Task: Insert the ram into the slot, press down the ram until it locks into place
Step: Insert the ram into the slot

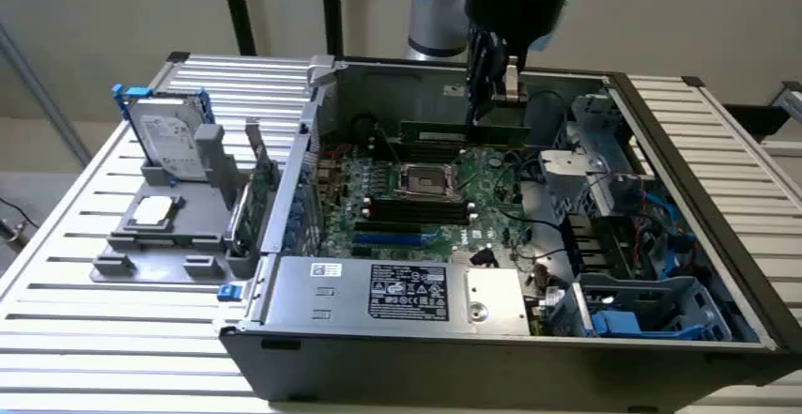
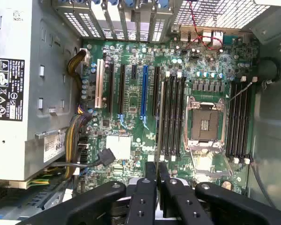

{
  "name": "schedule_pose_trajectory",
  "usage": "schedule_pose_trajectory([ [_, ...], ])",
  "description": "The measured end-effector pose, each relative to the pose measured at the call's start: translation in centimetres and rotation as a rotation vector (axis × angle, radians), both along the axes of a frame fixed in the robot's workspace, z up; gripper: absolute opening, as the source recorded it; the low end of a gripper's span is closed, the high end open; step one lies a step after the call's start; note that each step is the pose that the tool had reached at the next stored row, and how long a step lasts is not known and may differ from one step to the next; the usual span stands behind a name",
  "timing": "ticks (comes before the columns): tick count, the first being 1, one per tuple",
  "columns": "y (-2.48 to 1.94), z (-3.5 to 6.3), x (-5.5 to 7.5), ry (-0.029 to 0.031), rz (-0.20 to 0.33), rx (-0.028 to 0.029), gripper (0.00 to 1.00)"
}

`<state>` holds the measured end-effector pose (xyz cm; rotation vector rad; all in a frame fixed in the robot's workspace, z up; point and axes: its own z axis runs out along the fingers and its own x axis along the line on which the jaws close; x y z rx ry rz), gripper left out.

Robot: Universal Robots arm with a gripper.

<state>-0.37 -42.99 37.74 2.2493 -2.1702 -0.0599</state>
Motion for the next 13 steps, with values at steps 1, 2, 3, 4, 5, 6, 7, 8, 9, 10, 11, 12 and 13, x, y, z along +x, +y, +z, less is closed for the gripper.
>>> schedule_pose_trajectory([
  [1,0.0,0.0,0.0,0.0,0.0,-0.0001,0.14],
  [2,0.0,0.0,0.0,0.0,0.0,0.0,0.14],
  [3,0.0,0.0,0.0,0.0,0.0,0.0,0.14],
  [4,0.0,0.0,0.0,0.0,0.0,0.0,0.14],
  [5,0.0,0.0,0.0,0.0,0.0,0.0,0.14],
  [6,0.0,0.0,0.0,0.0,0.001,0.0,0.14],
  [7,0.0,0.0,0.0,0.0,0.001,0.0,0.14],
  [8,0.0,0.0,0.0,0.0,0.001,0.0,0.14],
  [9,0.0,0.0,0.0,0.0,0.001,0.0,0.14],
  [10,0.0,-0.01,0.0,0.0,0.001,0.0001,0.14],
  [11,0.01,-0.08,-0.01,0.0,0.001,0.0001,0.14],
  [12,0.0,-0.21,-0.04,0.0001,0.001,-0.0009,0.14],
  [13,0.0,-0.39,-0.12,0.0001,0.001,-0.0011,0.14],
])
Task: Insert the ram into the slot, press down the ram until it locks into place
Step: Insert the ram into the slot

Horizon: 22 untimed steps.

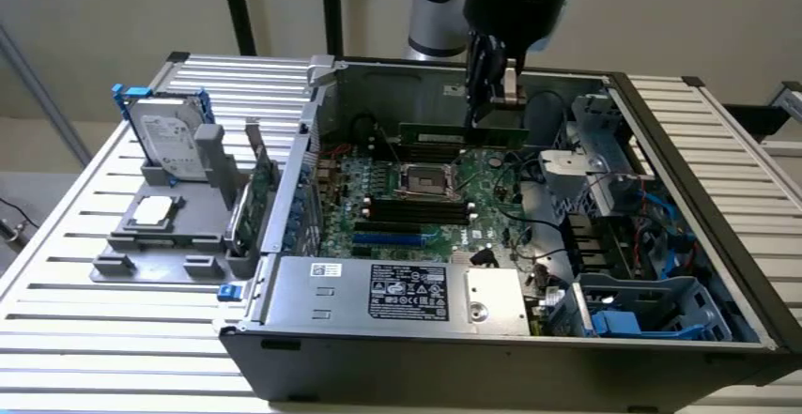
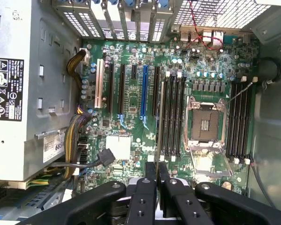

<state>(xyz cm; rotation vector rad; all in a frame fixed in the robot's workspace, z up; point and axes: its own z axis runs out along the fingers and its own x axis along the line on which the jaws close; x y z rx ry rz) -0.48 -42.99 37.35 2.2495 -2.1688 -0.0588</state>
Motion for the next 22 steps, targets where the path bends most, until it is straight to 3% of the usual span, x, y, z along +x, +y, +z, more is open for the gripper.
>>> schedule_pose_trajectory([
  [16,0.08,-2.93,-3.7,-0.0001,0.0,0.0001,0.14],
  [22,0.46,-4.01,-3.9,-0.0001,0.0,0.0,0.14],
])
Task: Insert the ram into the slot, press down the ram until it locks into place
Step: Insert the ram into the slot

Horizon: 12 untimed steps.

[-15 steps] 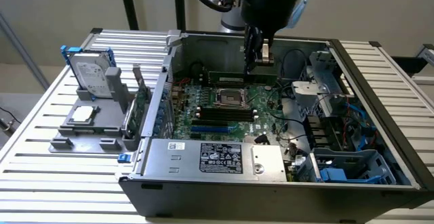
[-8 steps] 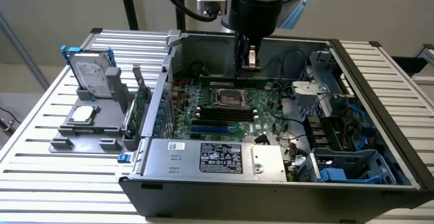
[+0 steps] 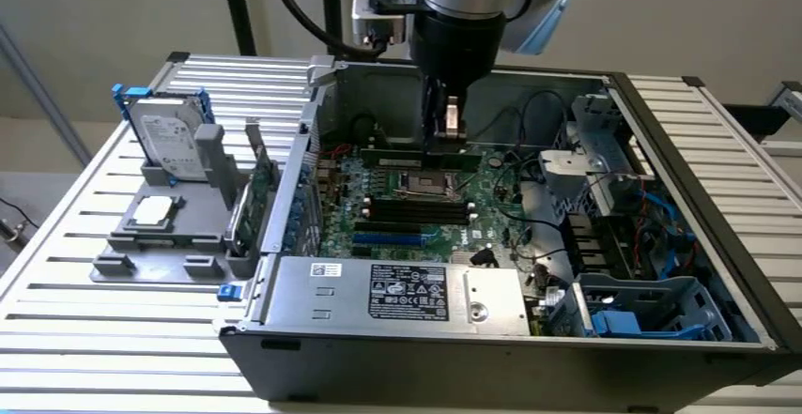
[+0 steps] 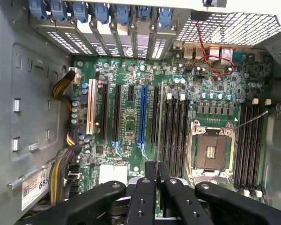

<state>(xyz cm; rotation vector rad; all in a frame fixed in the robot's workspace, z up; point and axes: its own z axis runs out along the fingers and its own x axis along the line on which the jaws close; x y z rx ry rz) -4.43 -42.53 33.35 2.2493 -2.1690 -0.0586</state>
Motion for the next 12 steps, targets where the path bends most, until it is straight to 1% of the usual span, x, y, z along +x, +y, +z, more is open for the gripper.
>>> schedule_pose_trajectory([
  [8,1.14,-1.47,0.4,0.0,0.001,0.0,0.14],
  [10,1.32,-1.84,0.7,0.0,0.0,0.0001,0.14],
  [12,1.39,-2.19,1.0,0.0,0.001,0.0,0.14],
])
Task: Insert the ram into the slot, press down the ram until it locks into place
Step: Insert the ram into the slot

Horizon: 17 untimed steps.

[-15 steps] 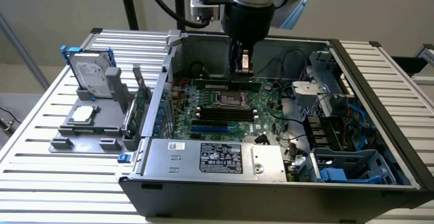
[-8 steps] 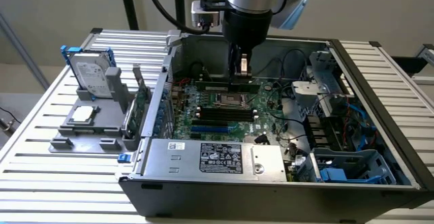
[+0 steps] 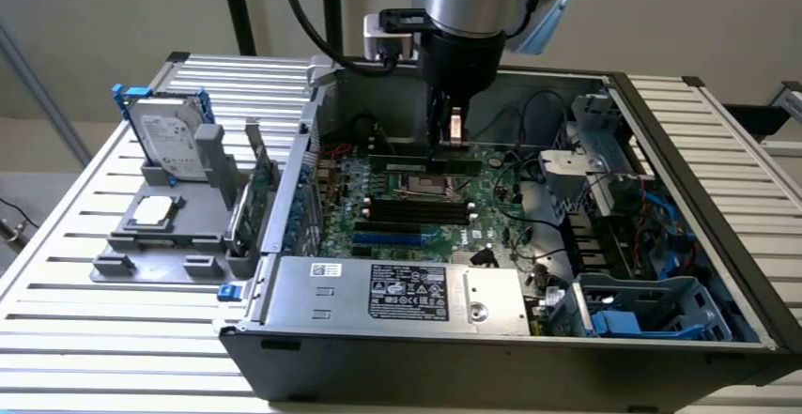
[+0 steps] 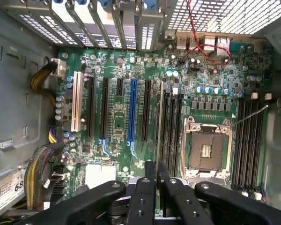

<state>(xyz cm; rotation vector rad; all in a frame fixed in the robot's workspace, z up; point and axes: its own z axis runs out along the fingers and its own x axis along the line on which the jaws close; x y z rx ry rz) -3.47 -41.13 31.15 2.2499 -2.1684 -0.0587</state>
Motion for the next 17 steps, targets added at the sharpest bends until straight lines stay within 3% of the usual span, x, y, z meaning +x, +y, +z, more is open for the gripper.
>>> schedule_pose_trajectory([
  [17,0.04,-3.1,0.4,0.0,0.002,0.0,0.14],
])
